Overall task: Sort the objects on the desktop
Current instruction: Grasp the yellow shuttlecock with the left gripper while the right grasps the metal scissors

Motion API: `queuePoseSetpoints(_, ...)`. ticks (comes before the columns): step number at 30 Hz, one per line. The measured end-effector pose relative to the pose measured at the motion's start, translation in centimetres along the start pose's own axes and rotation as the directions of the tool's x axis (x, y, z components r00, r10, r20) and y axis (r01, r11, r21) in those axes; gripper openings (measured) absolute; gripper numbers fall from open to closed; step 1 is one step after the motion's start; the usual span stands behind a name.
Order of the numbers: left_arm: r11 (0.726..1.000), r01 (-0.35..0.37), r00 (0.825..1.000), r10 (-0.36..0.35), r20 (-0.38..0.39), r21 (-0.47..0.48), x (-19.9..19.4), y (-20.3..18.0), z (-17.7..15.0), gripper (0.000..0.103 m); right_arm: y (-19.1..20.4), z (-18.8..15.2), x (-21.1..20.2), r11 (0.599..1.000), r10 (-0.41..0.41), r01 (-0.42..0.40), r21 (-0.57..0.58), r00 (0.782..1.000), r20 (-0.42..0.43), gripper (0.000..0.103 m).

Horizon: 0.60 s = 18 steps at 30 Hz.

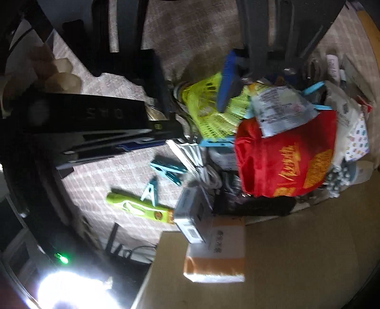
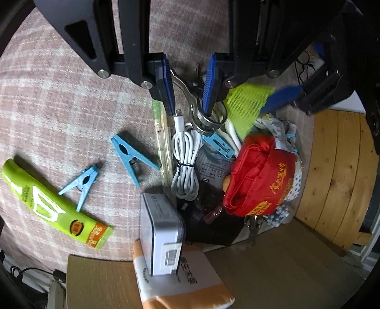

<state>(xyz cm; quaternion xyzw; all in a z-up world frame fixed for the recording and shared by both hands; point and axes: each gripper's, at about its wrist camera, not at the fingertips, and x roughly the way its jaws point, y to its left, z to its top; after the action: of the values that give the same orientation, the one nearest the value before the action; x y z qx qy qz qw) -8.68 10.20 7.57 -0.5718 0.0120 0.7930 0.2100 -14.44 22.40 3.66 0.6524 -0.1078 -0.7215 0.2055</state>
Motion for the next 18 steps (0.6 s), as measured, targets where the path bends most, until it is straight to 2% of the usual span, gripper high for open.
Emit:
queuePoseSetpoints(3,1.0,-0.013,1.0,0.013,-0.015,0.016,0.6,-0.5,-0.4,0.019,0.0,-0.3,0.5,1.0,-0.005,0.005,-0.011,1.0,-0.01,0.017)
queuePoseSetpoints(4,1.0,-0.003,1.0,0.003,-0.025,0.015,0.9,-0.5,-0.6,0.01,0.0,-0.4,0.6,1.0,-0.004,0.004,-0.012,1.0,-0.015,0.014)
queuePoseSetpoints(8,1.0,0.017,0.999,-0.016,-0.037,0.013,1.7,-1.3,-1.6,0.005,-0.6,-1.3,0.7,1.0,0.001,-0.001,-0.005,1.0,-0.026,0.007)
queuePoseSetpoints(14,0.998,0.059,0.998,-0.059,-0.038,-0.013,1.4,-2.4,-3.1,0.003,-1.5,-3.5,0.3,1.0,-0.012,0.011,-0.023,0.999,-0.046,0.007)
queuePoseSetpoints(18,0.998,0.069,0.997,-0.069,-0.031,-0.005,0.5,-3.7,-3.9,0.003,-2.5,-5.2,-1.4,1.0,-0.005,0.004,-0.016,1.0,-0.026,0.007)
